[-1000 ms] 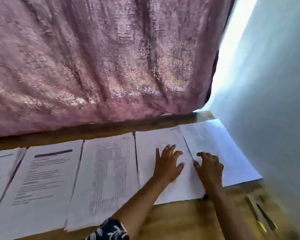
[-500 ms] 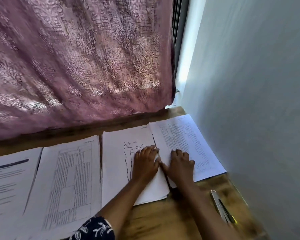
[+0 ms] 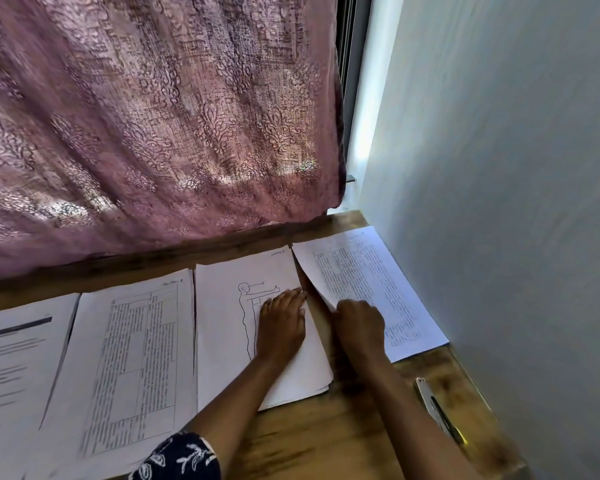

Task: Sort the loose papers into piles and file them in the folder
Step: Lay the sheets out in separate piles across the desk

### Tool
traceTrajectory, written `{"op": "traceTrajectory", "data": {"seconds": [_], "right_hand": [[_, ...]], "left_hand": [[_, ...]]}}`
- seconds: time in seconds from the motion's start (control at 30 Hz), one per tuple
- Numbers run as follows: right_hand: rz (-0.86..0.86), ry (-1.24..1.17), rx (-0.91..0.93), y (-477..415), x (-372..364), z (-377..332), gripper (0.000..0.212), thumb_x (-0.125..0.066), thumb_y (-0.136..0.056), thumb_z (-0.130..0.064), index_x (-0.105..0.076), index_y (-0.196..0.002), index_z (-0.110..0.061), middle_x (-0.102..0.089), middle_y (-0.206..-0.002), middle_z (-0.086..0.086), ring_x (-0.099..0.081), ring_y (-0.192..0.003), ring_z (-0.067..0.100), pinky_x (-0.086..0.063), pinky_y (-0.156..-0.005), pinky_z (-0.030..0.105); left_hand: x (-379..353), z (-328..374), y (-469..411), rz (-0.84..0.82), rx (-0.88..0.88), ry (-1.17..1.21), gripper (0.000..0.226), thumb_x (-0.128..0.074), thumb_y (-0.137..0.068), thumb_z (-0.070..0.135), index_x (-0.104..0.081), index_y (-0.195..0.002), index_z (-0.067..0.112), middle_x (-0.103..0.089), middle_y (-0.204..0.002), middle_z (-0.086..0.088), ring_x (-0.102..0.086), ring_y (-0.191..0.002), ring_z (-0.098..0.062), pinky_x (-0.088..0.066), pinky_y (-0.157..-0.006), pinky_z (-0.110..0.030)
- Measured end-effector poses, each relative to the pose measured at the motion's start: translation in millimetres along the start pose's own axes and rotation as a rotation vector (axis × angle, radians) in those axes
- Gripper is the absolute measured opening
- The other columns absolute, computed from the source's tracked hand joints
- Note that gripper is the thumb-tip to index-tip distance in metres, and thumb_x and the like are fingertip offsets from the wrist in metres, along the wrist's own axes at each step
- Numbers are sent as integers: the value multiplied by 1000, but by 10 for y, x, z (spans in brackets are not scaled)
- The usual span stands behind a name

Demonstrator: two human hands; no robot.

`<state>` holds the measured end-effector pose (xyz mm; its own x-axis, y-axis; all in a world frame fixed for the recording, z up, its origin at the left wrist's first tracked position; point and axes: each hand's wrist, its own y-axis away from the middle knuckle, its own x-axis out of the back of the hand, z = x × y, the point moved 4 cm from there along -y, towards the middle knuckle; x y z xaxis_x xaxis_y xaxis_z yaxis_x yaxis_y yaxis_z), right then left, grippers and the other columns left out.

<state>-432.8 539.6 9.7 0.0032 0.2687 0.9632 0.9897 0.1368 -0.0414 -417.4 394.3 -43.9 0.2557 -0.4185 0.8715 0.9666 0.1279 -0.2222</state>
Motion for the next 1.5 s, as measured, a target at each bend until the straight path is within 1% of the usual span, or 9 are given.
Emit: {"op": "traceTrajectory", "data": {"seconds": [0.17, 0.37, 0.6, 0.73, 0.87, 1.0, 1.17, 1.37, 1.5], "right_hand": [[74, -262, -110, -32, 87, 204, 30, -70, -82, -35, -59, -68, -12, -57, -65, -1, -53, -60, 17, -39, -53, 25], [-28, -465, -212, -75, 184, 386, 49, -53, -95, -42, -44, -53, -19, -46, -54, -2, -49, -57, 19, -32, -50, 27], [-155, -572, -178, 65, 245, 279, 48, -41, -100, -43, -46, -56, -23, -48, -58, -5, -51, -66, 19, -33, -56, 28], [-72, -523, -84, 203, 298, 83, 35, -43, -101, -37, -71, -93, -19, -70, -89, 3, -62, -82, 21, -46, -68, 24], [-303, -509, 91, 306, 180, -159, 37, -50, -96, -43, -64, -123, -22, -59, -133, -1, -51, -126, 18, -35, -108, 44], [-180, -763, -22, 227, 294, -105, 41, -60, -91, -41, -61, -125, -19, -59, -131, 1, -52, -124, 21, -39, -95, 25], [11, -825, -261, -17, 297, -31, 78, -64, -87, -44, -27, -149, -16, -32, -153, 7, -36, -137, 29, -34, -108, 46], [-99, -1057, -228, -32, 127, -798, 37, -65, -90, -20, -56, -124, -9, -64, -118, 12, -61, -97, 26, -50, -83, 38], [-163, -1032, -189, 110, -102, -1571, 14, -59, -93, -22, -66, -96, -10, -72, -96, 6, -69, -85, 29, -56, -82, 48]], "left_hand": [[54, 17, -27, 69, -15, 46, 43, -42, -85, 21, -67, -119, 16, -66, -121, -5, -61, -114, -25, -41, -97, -39], [116, 5, -224, -192, 137, 153, 48, -34, -94, 42, -64, -123, 17, -63, -127, -3, -55, -119, -26, -40, -96, -32], [502, 362, -256, -205, 247, 758, 50, -43, -94, 55, -56, -131, 24, -59, -132, 3, -55, -120, -15, -42, -93, -26], [549, 504, -206, -293, 398, 1114, 47, -49, -87, 56, -51, -127, 30, -62, -117, 7, -60, -104, -12, -47, -84, -26], [536, 376, -195, -261, 500, 1085, 31, -54, -94, 12, -51, -123, 23, -62, -124, -6, -62, -107, -25, -53, -93, -43], [681, 103, -104, -192, 541, 1003, 34, -51, -90, 1, -57, -117, 19, -65, -119, -9, -63, -103, -27, -53, -91, -46], [976, -227, 8, -162, 524, 1031, 33, -57, -92, 7, -57, -122, 20, -65, -119, -7, -64, -105, -26, -53, -93, -45], [1656, -933, 218, -2, 580, 1030, 35, -60, -91, 6, -58, -125, 17, -65, -120, -6, -63, -107, -27, -51, -96, -46], [2230, -1619, 534, 95, 642, 998, 34, -67, -88, 11, -59, -122, 13, -66, -121, -9, -65, -103, -26, -54, -90, -43]]}}
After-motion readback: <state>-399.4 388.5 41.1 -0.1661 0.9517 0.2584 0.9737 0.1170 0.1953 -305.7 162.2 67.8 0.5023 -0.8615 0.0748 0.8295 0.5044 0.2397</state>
